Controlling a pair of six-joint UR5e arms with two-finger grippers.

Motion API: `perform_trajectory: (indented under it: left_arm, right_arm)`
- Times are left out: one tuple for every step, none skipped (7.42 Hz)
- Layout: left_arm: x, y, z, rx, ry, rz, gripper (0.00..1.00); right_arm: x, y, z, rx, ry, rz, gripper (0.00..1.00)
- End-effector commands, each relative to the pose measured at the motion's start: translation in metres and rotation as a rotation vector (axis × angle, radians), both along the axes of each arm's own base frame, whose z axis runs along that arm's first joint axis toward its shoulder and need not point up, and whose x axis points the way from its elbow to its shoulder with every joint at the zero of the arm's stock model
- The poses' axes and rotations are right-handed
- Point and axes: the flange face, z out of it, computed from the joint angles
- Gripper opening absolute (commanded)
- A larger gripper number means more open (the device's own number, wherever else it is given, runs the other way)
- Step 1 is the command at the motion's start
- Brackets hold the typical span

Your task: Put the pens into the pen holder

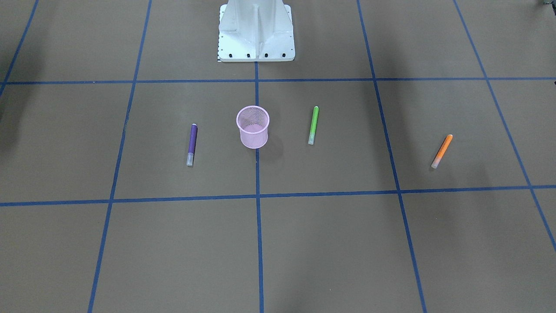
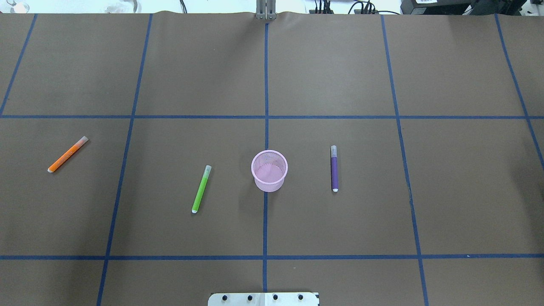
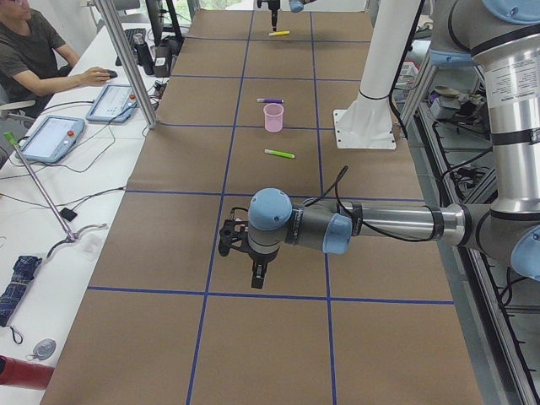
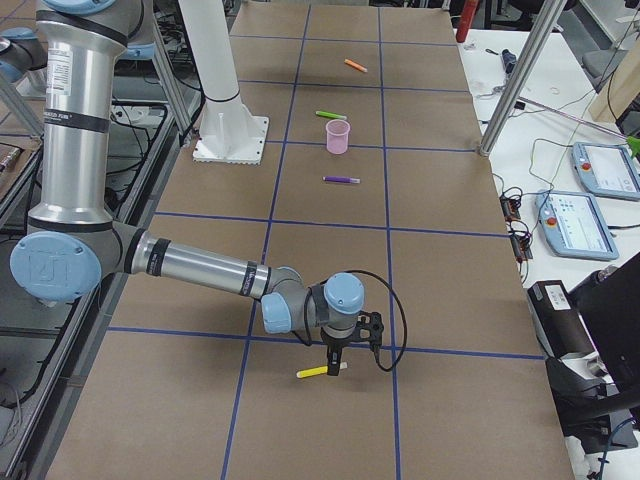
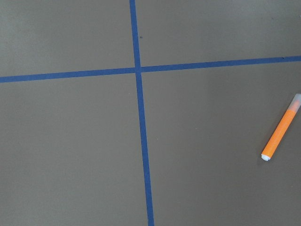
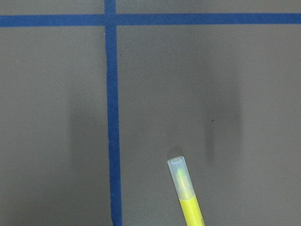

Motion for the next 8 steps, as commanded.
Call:
perform_trajectory:
  left_arm:
    - [0.000,-0.001,-0.001,0.002,0.000,0.000,1.00]
    - [0.000,-0.001,-0.001,0.003,-0.002,0.000,1.00]
    - [0.000,-0.001,-0.002,0.005,0.000,0.000,1.00]
    - [0.000,-0.001,-0.002,0.005,0.000,0.000,1.00]
    - [0.000,-0.001,-0.002,0.006,-0.002,0.001,1.00]
    - [0.000,-0.001,-0.002,0.005,-0.001,0.000,1.00]
    - [0.000,-0.001,-0.002,0.008,-0.002,0.001,1.00]
    - [0.000,-0.001,-0.002,0.006,-0.001,0.000,1.00]
  right_arm:
    - [-0.003,-0.002,0.002,0.012,0.005,-0.020,0.94]
    - [-0.007,-0.007,0.007,0.006,0.007,-0.032,0.93]
    - [-0.008,-0.009,0.008,0.011,0.007,-0.037,0.92]
    - [-0.008,-0.008,0.011,0.006,0.010,-0.037,0.91]
    - [-0.008,-0.008,0.013,0.001,0.011,-0.039,0.89]
    - [-0.011,-0.007,0.018,-0.008,0.013,-0.045,0.88]
    - [-0.012,-0.010,0.019,-0.011,0.013,-0.047,0.88]
    - [-0.013,-0.009,0.022,-0.017,0.015,-0.048,0.85]
